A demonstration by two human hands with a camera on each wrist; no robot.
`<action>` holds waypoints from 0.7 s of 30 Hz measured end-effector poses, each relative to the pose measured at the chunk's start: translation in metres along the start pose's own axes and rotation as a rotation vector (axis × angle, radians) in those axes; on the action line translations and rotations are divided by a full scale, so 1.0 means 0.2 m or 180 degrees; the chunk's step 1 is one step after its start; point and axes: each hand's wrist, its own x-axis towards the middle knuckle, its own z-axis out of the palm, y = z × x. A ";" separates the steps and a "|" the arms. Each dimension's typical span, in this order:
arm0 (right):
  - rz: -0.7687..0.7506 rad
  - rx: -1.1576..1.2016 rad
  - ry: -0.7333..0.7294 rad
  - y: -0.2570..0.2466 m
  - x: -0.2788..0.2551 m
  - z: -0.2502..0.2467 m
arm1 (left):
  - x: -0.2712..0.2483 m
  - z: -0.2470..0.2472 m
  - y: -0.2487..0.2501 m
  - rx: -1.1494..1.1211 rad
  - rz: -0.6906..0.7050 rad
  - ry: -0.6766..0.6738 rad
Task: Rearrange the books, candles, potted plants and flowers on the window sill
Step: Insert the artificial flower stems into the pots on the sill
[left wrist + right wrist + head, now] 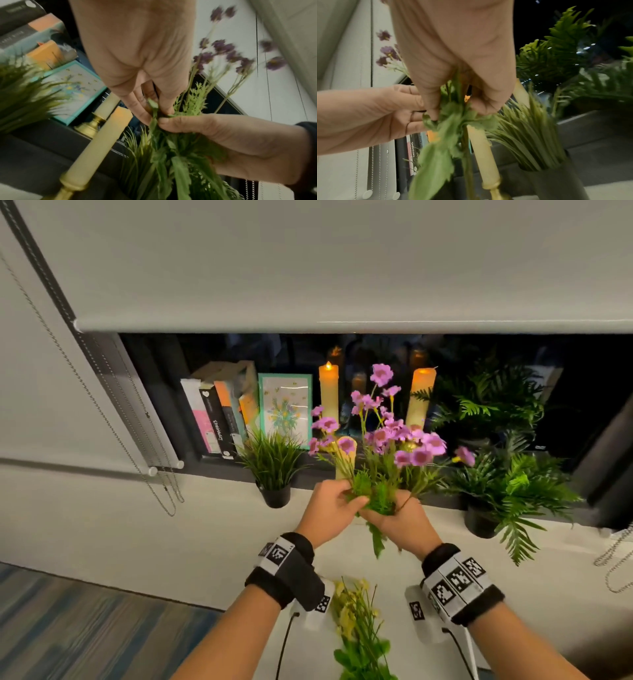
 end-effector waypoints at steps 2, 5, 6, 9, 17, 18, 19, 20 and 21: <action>-0.0063 -0.0171 0.0024 -0.06 0.05 0.04 | 0.00 -0.09 0.01 0.0009 0.0116 0.0098; -0.0294 -0.0314 0.0197 -0.17 0.11 0.11 | 0.01 -0.25 -0.04 0.0175 0.0169 0.0413; -0.0316 -0.0311 0.0268 -0.20 0.14 0.13 | 0.01 -0.31 -0.06 0.0245 0.0136 0.0538; -0.0234 -0.0346 0.0369 -0.31 0.23 0.20 | 0.03 -0.50 -0.19 0.0908 0.0200 0.0805; -0.0052 -0.0823 0.0034 -0.51 0.42 0.39 | 0.20 -0.75 -0.41 0.2614 -0.0053 0.0188; -0.0072 -0.0790 0.0038 -0.52 0.44 0.42 | 0.21 -0.76 -0.44 0.2649 -0.0151 0.0064; -0.0043 -0.0830 -0.0016 -0.54 0.46 0.43 | 0.22 -0.75 -0.46 0.2732 -0.0219 -0.0042; 0.0095 -0.0896 -0.0078 -0.56 0.49 0.45 | 0.22 -0.75 -0.48 0.2842 -0.0253 -0.0117; 0.0164 -0.0946 -0.0073 -0.58 0.51 0.47 | 0.22 -0.75 -0.51 0.2919 -0.0252 -0.0161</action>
